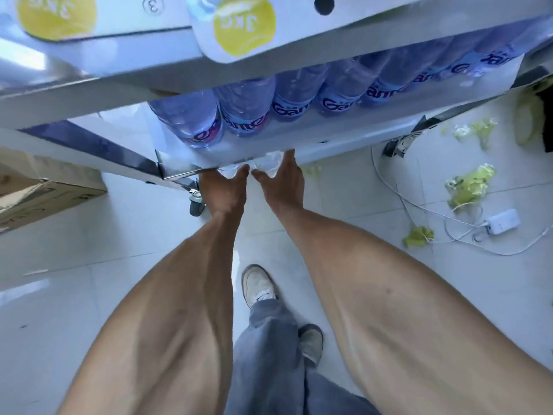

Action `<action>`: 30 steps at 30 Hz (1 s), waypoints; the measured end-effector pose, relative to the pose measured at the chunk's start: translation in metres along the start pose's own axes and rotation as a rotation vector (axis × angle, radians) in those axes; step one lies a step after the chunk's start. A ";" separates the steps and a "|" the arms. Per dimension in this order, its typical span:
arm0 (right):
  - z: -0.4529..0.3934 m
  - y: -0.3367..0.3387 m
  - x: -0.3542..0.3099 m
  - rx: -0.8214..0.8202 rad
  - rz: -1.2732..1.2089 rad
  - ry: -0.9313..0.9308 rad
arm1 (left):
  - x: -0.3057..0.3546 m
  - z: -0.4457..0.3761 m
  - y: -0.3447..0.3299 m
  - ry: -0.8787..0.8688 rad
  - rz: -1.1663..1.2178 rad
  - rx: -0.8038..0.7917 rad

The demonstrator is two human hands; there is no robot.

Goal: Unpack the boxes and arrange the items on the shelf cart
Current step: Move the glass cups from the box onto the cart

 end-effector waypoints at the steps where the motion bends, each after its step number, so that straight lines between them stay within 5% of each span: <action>1: -0.006 -0.005 0.000 -0.015 0.001 0.018 | 0.001 -0.005 -0.004 0.009 0.008 0.002; 8: -0.031 -0.023 -0.001 -0.026 -0.036 0.109 | -0.003 -0.023 -0.028 0.023 0.104 -0.018; 16: -0.047 -0.040 0.019 0.001 -0.011 0.210 | -0.024 -0.020 -0.043 -0.132 0.081 0.240; 30: -0.066 -0.067 0.041 0.059 -0.151 0.284 | -0.057 -0.026 -0.075 -0.294 0.111 0.326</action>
Point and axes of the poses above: each hand's wrist, its own z-axis away from the middle knuckle, its own y-axis out of the back of the hand, x = y × z, the point moved 2 cm from there along -z, towards the middle knuckle, and after that the axes turned 13 degrees about x, right-handed, at the moved point
